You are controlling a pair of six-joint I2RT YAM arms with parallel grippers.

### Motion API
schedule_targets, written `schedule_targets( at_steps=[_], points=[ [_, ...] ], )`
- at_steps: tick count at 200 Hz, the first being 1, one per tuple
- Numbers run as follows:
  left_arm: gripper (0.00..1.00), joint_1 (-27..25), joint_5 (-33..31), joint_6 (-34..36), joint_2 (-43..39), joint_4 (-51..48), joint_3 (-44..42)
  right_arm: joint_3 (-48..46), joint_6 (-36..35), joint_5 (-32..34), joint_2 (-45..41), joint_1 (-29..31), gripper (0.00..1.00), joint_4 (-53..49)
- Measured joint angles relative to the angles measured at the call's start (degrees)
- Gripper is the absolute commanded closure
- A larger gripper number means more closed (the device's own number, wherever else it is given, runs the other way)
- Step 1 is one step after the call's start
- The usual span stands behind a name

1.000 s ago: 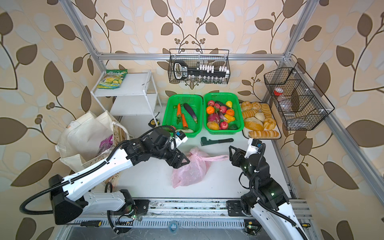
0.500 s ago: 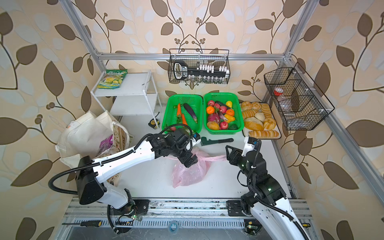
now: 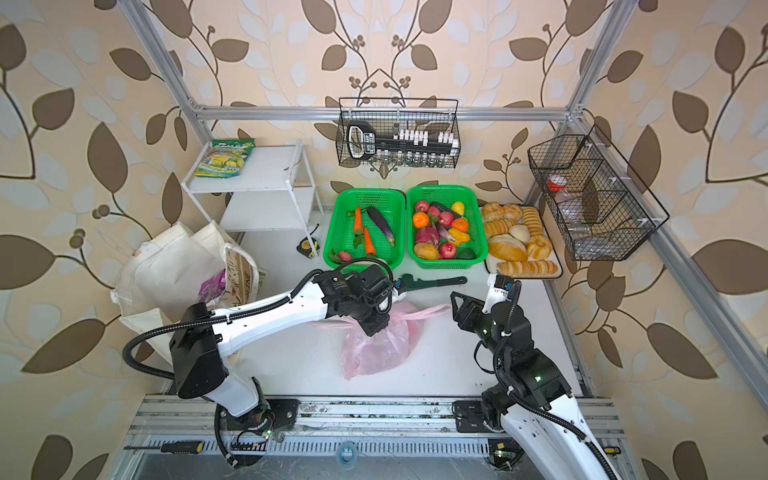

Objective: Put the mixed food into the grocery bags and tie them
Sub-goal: 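Lift the pink bag with the left gripper and carry it toward the white tote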

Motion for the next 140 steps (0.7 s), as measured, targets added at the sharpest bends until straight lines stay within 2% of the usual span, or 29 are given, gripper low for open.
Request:
schedule_targets(
  at_steps=[27,70,91,114,140],
  points=[
    [1.00,0.6,0.4,-1.4,-7.3,0.6,-1.4,-0.3,0.0,0.0,0.0,0.0,0.41,0.0],
    [1.00,4.5,-0.8,-2.0,-22.1,0.5,-0.7,-0.5,1.2,0.0,-0.2,0.0,0.41,0.6],
    [1.00,10.1,-2.4,-1.3,-26.0,-3.5,4.7,-0.5,1.6,0.1,-0.6,0.0,0.42,1.4],
    [1.00,17.7,-9.4,1.1,-26.6,-8.5,14.3,-0.5,1.6,0.1,-0.6,0.0,0.42,2.7],
    [1.00,23.3,-18.7,5.2,-26.6,-12.3,23.0,-0.5,1.7,0.0,0.0,0.0,0.42,3.9]
  ],
)
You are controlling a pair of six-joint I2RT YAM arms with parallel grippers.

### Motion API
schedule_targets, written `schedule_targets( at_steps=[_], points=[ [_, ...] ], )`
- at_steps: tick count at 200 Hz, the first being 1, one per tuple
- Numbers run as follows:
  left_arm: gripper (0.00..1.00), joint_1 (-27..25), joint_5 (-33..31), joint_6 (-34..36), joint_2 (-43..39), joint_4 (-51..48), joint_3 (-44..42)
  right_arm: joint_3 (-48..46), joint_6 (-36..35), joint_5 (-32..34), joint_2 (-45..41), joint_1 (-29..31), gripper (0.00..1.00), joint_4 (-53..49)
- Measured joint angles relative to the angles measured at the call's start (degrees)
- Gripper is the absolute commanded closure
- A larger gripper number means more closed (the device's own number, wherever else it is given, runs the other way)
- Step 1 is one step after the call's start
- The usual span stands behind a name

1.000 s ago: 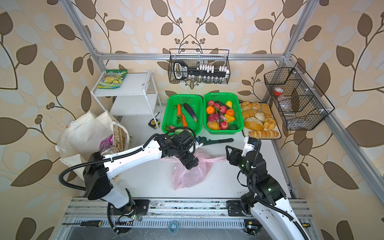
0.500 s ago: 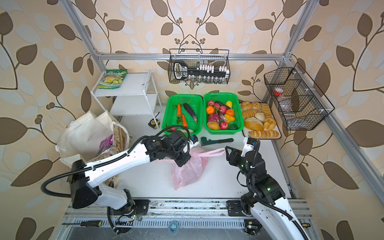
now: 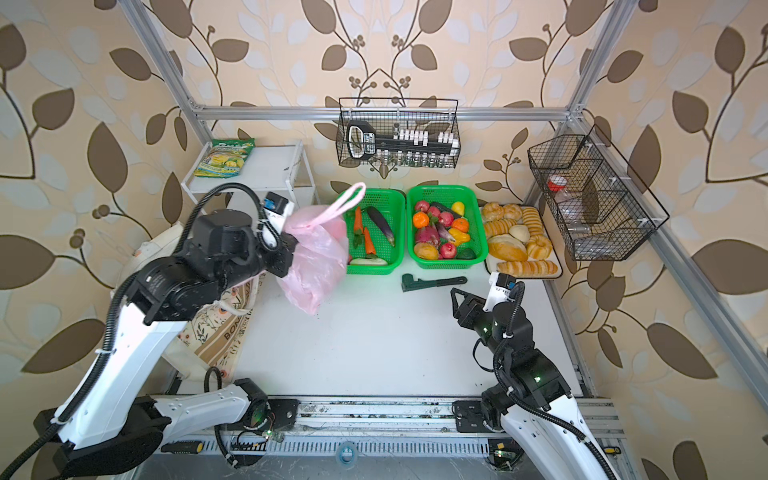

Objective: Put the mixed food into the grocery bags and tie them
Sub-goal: 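Lift the pink bag with the left gripper and carry it toward the white tote, then lower the pink bag into the white floral tote with the left gripper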

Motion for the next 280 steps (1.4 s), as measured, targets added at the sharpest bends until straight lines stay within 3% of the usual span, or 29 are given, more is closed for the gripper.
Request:
schedule_targets(
  at_steps=[37,64,82,129,183,232,237,250,280],
  points=[
    [1.00,13.3,-9.5,4.4,1.3,-2.2,7.6,0.0,0.0,-0.2,1.9,0.0,0.42,0.9],
    [1.00,26.1,-13.8,5.3,2.0,-1.5,7.4,0.0,0.3,-0.7,2.2,0.0,0.42,0.9],
    [1.00,30.9,-18.0,5.2,2.0,-0.3,6.3,0.0,0.5,-1.0,2.3,0.0,0.42,1.4],
    [1.00,37.1,-23.6,3.2,1.5,3.0,-1.5,0.3,0.4,-2.9,4.5,0.0,0.42,2.8],
    [1.00,42.3,-25.4,-1.0,1.7,6.3,-5.6,1.0,-0.4,-4.7,6.8,0.0,0.42,3.7],
    [1.00,44.3,-20.1,-9.6,0.9,8.2,-20.0,1.1,-1.1,-5.0,6.7,0.0,0.42,3.9],
    [0.87,44.3,-19.2,-10.3,0.9,8.1,-21.4,1.1,-1.1,-5.0,6.8,0.0,0.42,3.9],
    [0.82,44.3,-17.8,-12.1,0.9,8.0,-24.4,1.1,-1.1,-5.0,6.8,0.0,0.42,3.9],
    [0.86,44.7,-15.2,-14.1,0.8,8.1,-26.8,1.1,-1.1,-5.4,7.6,0.0,0.42,3.9]
  ],
)
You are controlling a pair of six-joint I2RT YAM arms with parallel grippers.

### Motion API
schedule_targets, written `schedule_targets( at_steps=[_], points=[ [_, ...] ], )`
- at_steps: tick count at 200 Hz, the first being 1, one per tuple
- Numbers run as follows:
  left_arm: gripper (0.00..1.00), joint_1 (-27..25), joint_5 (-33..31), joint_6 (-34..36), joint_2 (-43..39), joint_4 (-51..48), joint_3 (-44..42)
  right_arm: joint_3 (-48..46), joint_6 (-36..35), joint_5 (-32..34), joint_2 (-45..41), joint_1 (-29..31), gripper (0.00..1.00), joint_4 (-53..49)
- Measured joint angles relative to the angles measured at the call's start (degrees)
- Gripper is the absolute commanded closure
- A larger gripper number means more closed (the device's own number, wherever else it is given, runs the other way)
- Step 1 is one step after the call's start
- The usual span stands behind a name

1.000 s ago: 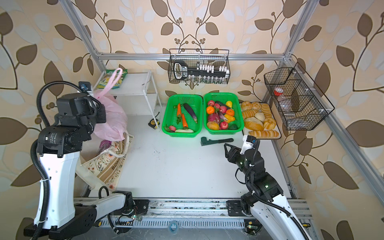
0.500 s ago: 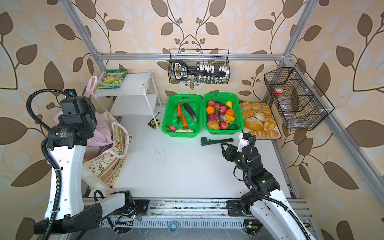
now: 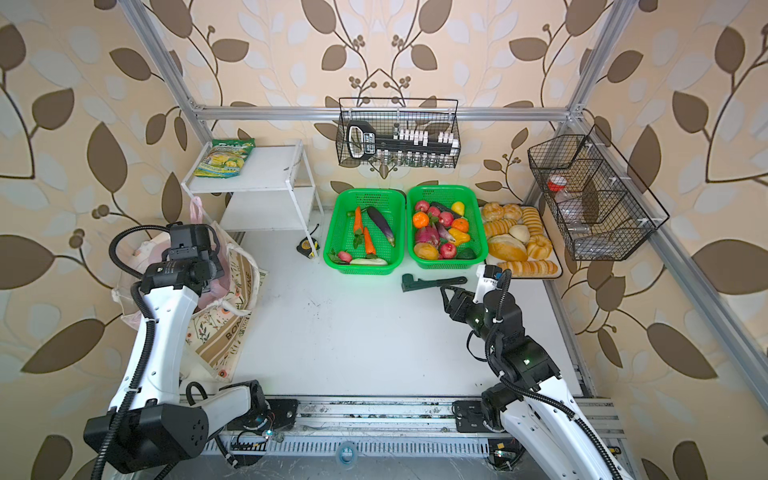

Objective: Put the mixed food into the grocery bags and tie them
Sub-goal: 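Lower the pink bag into the white floral tote with the left gripper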

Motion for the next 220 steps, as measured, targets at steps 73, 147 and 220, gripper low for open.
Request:
schedule_targets(
  at_steps=[73,147,220],
  points=[
    [0.99,7.2,14.8,-10.5,0.6,0.5,0.9,0.0,0.0,-0.2,0.5,0.0,0.42,0.0],
    [1.00,10.5,32.2,-23.3,1.1,-3.0,9.4,0.0,0.0,-0.2,-0.7,0.0,0.42,-0.1],
    [1.00,14.1,35.1,-34.7,-0.9,-6.8,17.9,0.0,-0.9,-0.2,-0.6,0.0,0.42,-0.1]
  ],
)
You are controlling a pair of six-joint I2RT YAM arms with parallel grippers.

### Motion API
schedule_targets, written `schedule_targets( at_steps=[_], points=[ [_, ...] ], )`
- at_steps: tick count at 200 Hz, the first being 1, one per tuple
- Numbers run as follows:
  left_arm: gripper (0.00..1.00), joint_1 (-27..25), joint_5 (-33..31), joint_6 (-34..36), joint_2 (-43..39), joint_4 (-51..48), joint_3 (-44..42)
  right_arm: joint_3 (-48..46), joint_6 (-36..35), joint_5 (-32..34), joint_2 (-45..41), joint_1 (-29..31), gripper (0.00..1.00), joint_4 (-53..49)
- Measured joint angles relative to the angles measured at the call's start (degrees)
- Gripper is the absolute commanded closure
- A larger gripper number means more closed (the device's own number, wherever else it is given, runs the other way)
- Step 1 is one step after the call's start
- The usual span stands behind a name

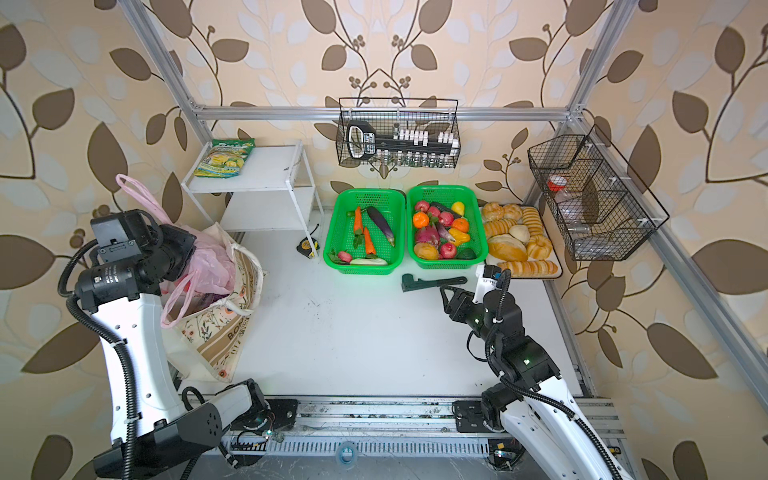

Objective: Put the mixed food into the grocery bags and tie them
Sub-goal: 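Lower the pink bag into the white floral tote with the left gripper, then open the left gripper to release the bag and lift out of the tote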

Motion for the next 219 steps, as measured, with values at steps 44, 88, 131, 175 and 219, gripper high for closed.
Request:
schedule_targets(
  at_steps=[44,88,131,175,219],
  points=[
    [0.61,3.2,0.1,-3.2,3.9,0.9,-9.5,0.0,-1.1,0.4,-1.7,0.0,0.42,-0.8],
    [0.23,3.2,1.4,-2.0,3.7,3.0,-9.2,0.0,-1.5,1.0,-3.0,0.0,0.42,-1.2],
    [0.44,3.2,-2.3,3.2,3.5,3.6,3.8,0.0,-1.4,0.9,-1.6,0.0,0.42,-1.0],
    [0.55,3.2,-5.2,5.4,5.6,5.7,-0.1,0.0,-1.4,0.6,-0.8,0.0,0.42,-0.8],
    [0.57,3.2,-7.8,3.4,7.4,8.3,-17.0,0.0,-1.4,0.6,-2.3,0.0,0.42,-1.0]
  ],
)
